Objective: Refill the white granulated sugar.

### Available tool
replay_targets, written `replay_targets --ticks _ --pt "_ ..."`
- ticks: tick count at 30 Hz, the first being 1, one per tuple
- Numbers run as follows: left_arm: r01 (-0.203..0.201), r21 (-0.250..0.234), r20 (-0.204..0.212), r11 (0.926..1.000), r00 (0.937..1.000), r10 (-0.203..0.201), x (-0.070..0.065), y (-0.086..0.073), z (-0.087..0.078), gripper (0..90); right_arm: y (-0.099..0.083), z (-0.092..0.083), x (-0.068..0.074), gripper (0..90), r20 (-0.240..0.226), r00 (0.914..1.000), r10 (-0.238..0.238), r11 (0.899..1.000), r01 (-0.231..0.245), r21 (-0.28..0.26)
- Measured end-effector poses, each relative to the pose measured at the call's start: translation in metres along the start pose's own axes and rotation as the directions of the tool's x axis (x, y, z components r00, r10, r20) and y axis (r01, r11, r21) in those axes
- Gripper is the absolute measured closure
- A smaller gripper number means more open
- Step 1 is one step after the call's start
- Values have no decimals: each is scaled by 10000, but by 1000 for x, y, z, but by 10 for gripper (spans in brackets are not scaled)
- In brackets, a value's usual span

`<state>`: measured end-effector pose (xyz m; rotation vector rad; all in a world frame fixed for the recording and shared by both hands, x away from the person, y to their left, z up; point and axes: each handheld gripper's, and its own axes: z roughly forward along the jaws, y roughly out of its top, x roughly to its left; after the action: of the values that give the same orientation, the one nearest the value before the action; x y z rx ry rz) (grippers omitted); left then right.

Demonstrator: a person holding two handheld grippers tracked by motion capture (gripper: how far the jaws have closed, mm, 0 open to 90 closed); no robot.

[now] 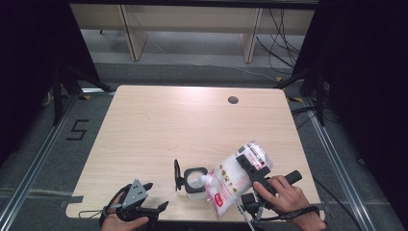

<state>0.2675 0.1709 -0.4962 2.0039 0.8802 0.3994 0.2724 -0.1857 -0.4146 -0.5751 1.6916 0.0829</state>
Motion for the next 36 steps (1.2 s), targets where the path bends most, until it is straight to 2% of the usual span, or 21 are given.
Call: replay_targets --ticks 2,3,4,6,7,9,10,11,12,14,15,17,18,22,23,28,29,30,31,32,36 --pt "-141 125 -46 9998 9999 141 1 0 -1 181 0 0 0 443 1 10000 -23 10000 23 -15" --pt "-422 111 -56 9990 9991 422 3 1 -1 181 0 0 0 443 10 10000 -34 10000 34 -12" --pt "-431 132 -60 9990 9990 432 4 1 -1 181 0 1 -2 443 -12 9997 -247 9996 247 -140" --pt "-338 130 -59 9993 9994 339 2 0 -1 181 -1 -1 3 443 -31 9991 420 9990 -420 123" --pt "-112 100 -69 9999 9999 112 1 0 -1 181 -1 0 3 443 48 9993 373 9993 -374 48" --pt "-227 115 -88 9997 9997 228 2 0 -1 181 -1 -2 4 444 -79 9982 601 9979 -599 233" --pt "-447 113 -86 9989 9990 447 3 1 -1 181 -1 0 1 444 69 9998 197 9998 -197 -33" --pt "-424 123 -98 9990 9990 425 3 1 -1 181 -1 -1 2 444 68 9994 351 9994 -351 10" --pt "-133 109 -97 9999 9999 134 1 0 -1 181 -2 -1 2 444 84 9990 429 9991 -429 8" --pt "-184 110 -108 9998 9998 186 2 0 -1 181 -2 -1 1 444 115 9986 522 9986 -522 -47" --pt "-504 224 -102 9985 9987 506 4 1 -2 181 -2 0 -1 444 219 9991 373 9992 -369 -178" --pt "-418 87 -117 9991 9991 419 3 1 -2 181 -3 -2 -2 444 -3 9984 563 9984 -563 -59" --pt "-154 102 -116 9998 9998 155 1 -1 -2 181 -3 -2 -1 444 -34 9975 709 9975 -709 32" --pt "-570 236 -119 9981 9983 573 4 1 -3 181 -3 -2 0 445 18 9975 701 9975 -701 30" --pt "-452 109 -142 9989 9989 453 3 0 -2 181 -3 0 -2 445 36 9992 397 9991 -396 -147" --pt "-520 179 -168 9985 9985 523 4 1 -3 181 -2 0 -1 445 34 9990 440 9989 -439 -133" --pt "-140 62 -165 9999 9998 141 2 -1 -2 181 -2 0 -2 445 54 9992 401 9990 -400 -180" --pt "-270 84 -189 9996 9995 272 2 -1 -2 181 -2 0 -3 445 296 9992 258 9991 -248 -352" --pt "-466 96 -198 9989 9987 468 4 0 -2 181 -3 0 -3 445 161 9998 141 9994 -136 -320" --pt "-409 109 -194 9991 9990 411 4 0 -2 181 -3 0 -5 445 380 9992 -141 9988 158 -459" --pt "-154 67 -221 9999 9996 155 2 -1 -2 182 -4 0 -6 445 412 9989 -233 9988 251 -430"
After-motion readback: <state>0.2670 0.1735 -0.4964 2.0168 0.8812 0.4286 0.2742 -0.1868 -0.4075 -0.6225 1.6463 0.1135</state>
